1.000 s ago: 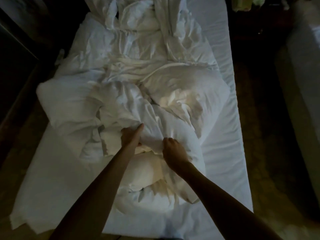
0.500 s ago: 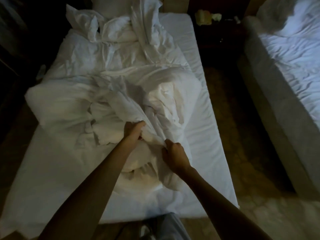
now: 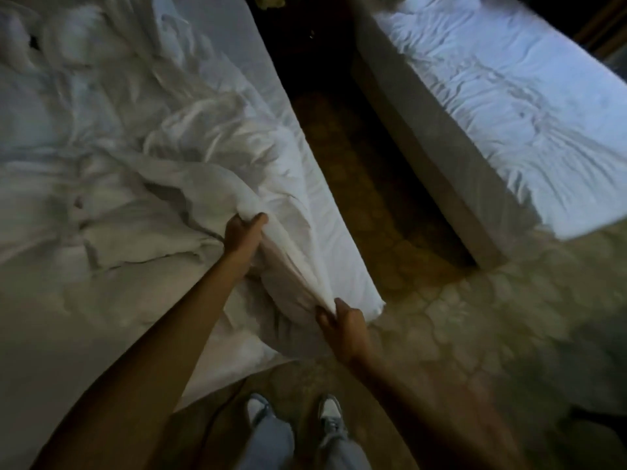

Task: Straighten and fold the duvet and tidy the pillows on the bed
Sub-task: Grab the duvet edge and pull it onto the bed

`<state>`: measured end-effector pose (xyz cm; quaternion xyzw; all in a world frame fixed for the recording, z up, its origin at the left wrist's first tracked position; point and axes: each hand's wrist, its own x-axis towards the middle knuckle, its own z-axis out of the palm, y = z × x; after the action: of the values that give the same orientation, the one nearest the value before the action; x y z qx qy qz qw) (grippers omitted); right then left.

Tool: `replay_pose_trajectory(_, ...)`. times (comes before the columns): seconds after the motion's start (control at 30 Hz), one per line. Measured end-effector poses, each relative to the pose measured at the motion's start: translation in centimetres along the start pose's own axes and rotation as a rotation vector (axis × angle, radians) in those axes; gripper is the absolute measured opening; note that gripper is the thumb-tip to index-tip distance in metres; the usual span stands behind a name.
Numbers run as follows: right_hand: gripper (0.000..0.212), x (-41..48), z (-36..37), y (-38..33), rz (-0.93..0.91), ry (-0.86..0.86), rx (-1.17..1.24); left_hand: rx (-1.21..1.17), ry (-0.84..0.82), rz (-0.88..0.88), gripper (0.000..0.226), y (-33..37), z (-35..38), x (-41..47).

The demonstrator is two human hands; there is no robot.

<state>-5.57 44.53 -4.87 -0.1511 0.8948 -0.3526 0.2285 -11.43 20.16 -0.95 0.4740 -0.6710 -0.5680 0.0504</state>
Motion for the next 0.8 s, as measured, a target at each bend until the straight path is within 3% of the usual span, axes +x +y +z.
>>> replay_pose_trajectory(0.17, 0.018, -4.1, -4.4, 7.7, 0.128, 0.010, 0.062, 0.116, -0.262, 0.188, 0.053, 1.9, 9.9, -7.4)
replay_pose_trajectory(0.27, 0.039, -5.1, -8.3, 9.7, 0.149, -0.001, 0.262, 0.195, -0.423, 0.266, 0.059, 3.4, 15.4, -13.1)
replay_pose_trajectory(0.37, 0.051, -4.0, -13.3, 9.0, 0.074, 0.211, 0.439, 0.380, -0.532, 0.381, 0.060, 2.8, 19.6, -17.4)
replay_pose_trajectory(0.43, 0.049, -2.8, -16.3, 8.6, 0.002, 0.363, 0.428, 0.470, -0.522, 0.398, 0.060, 2.4, 21.1, -19.4)
replay_pose_trajectory(0.53, 0.061, -1.4, -18.4, 8.8, -0.032, 0.275, 0.322, 0.549, -0.485, 0.397, 0.053, 2.4, 21.4, -20.0)
replay_pose_trajectory(0.67, 0.059, 1.3, -19.9, 6.8, 0.035, 0.186, 0.526, 0.538, -0.569, 0.428, 0.040, 1.1, 19.6, -19.1)
replay_pose_trajectory(0.73, 0.070, 3.8, -19.7, 4.4, 0.070, 0.187, 0.322, 0.579, -0.634, 0.488, 0.043, -0.4, 18.8, -19.3)
replay_pose_trajectory(0.8, 0.090, 6.1, -18.1, 2.7, 0.073, 0.071, -0.064, 0.645, -0.688, 0.629, 0.055, -2.2, 18.3, -19.5)
